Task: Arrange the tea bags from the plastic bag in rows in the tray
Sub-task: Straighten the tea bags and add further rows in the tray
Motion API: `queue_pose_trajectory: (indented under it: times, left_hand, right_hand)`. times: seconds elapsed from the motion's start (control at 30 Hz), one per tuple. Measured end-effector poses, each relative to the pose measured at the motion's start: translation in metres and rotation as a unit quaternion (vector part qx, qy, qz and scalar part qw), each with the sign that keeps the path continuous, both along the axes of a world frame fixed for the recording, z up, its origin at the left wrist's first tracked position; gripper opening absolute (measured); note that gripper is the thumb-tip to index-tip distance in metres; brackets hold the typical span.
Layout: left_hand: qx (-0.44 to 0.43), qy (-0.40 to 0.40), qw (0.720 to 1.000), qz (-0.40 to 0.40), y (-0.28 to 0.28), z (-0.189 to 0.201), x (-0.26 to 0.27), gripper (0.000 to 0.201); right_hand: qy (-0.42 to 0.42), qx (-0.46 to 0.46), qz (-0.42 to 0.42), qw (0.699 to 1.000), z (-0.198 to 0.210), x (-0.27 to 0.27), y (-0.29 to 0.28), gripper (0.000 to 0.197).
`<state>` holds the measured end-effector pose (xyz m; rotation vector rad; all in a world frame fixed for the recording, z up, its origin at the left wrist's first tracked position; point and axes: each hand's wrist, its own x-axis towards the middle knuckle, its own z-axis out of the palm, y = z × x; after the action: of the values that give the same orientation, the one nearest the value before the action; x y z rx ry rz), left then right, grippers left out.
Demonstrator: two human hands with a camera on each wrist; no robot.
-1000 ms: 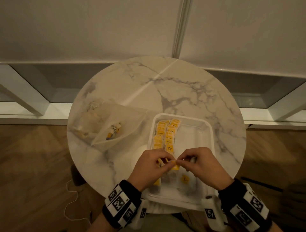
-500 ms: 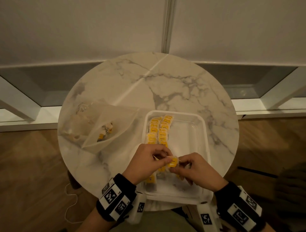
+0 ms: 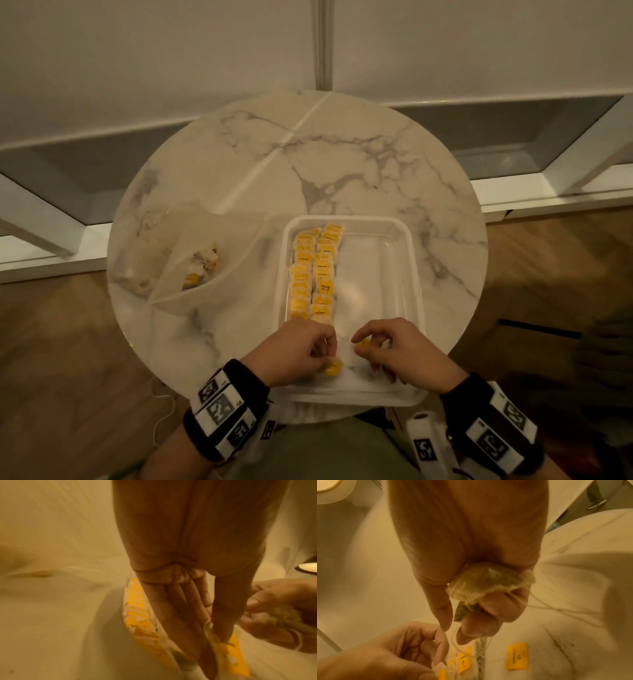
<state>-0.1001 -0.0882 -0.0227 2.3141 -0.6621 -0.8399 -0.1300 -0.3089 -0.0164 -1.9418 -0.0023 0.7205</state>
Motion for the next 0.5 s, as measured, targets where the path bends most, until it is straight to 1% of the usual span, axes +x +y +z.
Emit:
queue_pose_trajectory:
  times: [0.1,0.23,0.33,0.5]
  left_hand:
    - [0.060,-0.051,0.997,-0.012,-0.007,-0.002,0.003,0.005]
    - [0.146,-0.138,0.980,0.001,-0.013,0.000,0.005,0.006]
    - [0.159,-0.168,0.973,0.012,-0.013,-0.001,0.007,0.010]
    - [0.167,-0.186,0.968,0.028,-0.017,-0.006,0.013,0.012]
  right_hand:
    - [-0.001,0.004,-0.001,1.000,-0.009,-0.005,-0.003,0.012]
    - [-0.017,0.022,-0.020,0.999,-0.015,-0.009,-0.008,0.008]
    - [-0.040,0.032,-0.025,0.998,-0.018,-0.010,-0.010,0.008]
    - [-0.087,-0.003,0.004,0.996,-0.024,-0.016,-0.011,0.009]
